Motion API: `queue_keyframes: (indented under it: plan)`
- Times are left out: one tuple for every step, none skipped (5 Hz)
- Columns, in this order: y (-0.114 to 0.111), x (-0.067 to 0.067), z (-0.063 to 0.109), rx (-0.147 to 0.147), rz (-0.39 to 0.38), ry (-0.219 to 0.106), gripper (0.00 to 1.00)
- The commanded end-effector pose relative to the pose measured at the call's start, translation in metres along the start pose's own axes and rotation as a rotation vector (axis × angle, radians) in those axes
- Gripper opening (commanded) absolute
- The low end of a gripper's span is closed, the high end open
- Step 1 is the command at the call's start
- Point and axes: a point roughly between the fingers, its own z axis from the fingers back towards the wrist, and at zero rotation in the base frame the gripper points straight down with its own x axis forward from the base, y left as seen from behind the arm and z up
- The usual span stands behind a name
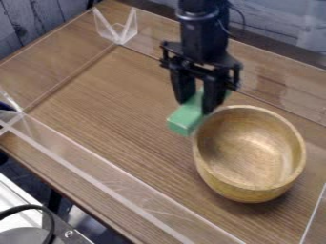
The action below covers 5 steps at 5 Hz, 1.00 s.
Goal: Remove the green block from inside the brown bowl and put it on the table
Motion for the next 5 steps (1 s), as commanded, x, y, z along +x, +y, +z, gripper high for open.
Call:
queue_keyframes:
  plan:
    - [-0.020, 0.007, 0.008, 0.002, -0.045, -0.052, 0.00]
    - [-0.034, 0.003, 0.008, -0.008, -0.068, -0.048, 0.00]
    - [-0.052, 0.000, 0.002, -0.013, -0.093, -0.036, 0.00]
    - [-0.027, 0.004, 0.004, -0.004, -0.074, -0.038, 0.00]
    - [-0.017, 0.006, 0.005, 0.004, -0.059, -0.043, 0.00]
